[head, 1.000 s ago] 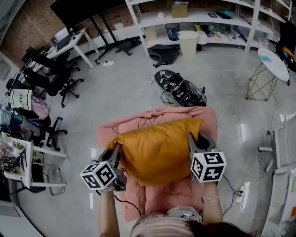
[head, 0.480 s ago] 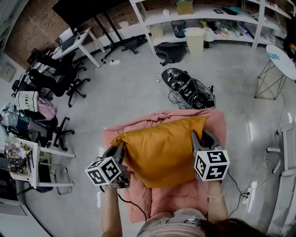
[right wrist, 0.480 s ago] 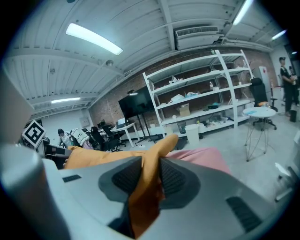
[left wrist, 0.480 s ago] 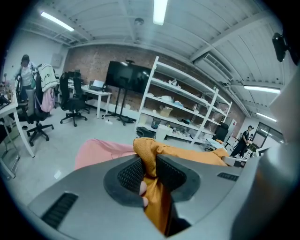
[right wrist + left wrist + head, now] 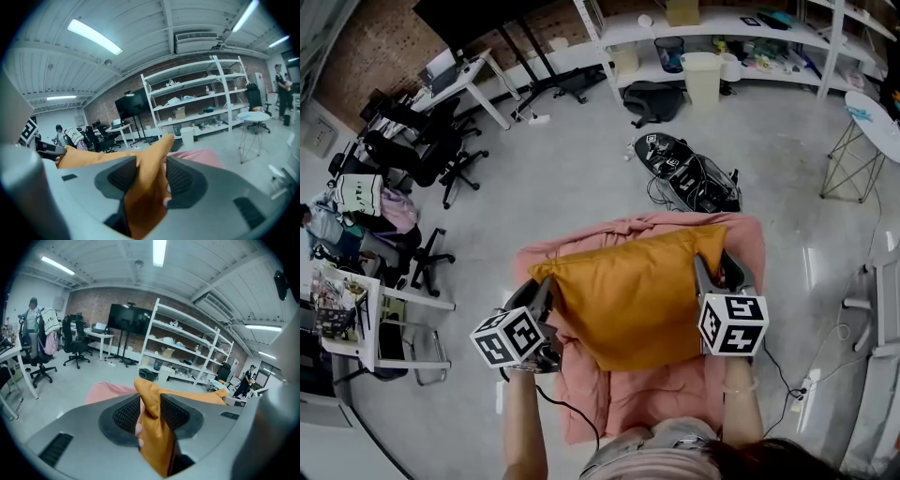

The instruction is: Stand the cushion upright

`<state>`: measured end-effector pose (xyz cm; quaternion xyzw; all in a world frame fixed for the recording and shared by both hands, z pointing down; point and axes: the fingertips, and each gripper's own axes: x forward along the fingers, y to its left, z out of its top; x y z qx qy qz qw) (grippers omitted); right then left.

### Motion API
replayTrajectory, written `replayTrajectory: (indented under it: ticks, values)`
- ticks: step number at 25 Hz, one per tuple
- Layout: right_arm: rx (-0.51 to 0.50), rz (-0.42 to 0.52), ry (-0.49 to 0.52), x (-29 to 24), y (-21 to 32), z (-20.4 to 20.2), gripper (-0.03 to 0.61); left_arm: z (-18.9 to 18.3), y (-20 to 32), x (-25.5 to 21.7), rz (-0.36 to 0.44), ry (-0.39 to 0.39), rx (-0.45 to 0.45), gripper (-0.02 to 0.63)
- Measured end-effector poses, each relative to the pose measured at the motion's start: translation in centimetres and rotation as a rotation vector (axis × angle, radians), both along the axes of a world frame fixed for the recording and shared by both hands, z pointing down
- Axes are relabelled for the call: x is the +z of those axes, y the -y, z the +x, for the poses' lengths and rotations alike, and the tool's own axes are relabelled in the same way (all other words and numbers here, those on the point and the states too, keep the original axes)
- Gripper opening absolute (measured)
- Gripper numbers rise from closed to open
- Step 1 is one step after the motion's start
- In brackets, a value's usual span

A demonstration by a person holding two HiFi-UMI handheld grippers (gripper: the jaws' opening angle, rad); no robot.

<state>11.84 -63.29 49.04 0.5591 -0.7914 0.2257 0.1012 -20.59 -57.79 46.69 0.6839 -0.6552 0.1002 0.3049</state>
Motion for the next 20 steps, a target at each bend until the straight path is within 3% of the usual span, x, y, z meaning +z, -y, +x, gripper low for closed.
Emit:
replayTrajectory:
  ticks: [6, 20]
  values:
    - [0.015, 0.01, 0.001, -0.7, -0.9, -0.1, 0.249, -0.4, -2.2, -1.3, 0.015, -0.042, 0.024, 0.117]
    - [0.027, 0.053, -0.011, -2.5, -4.3, 0.2, 0.256, -0.5, -7.6, -1.9, 0.056, -0.071, -0.001, 0.117]
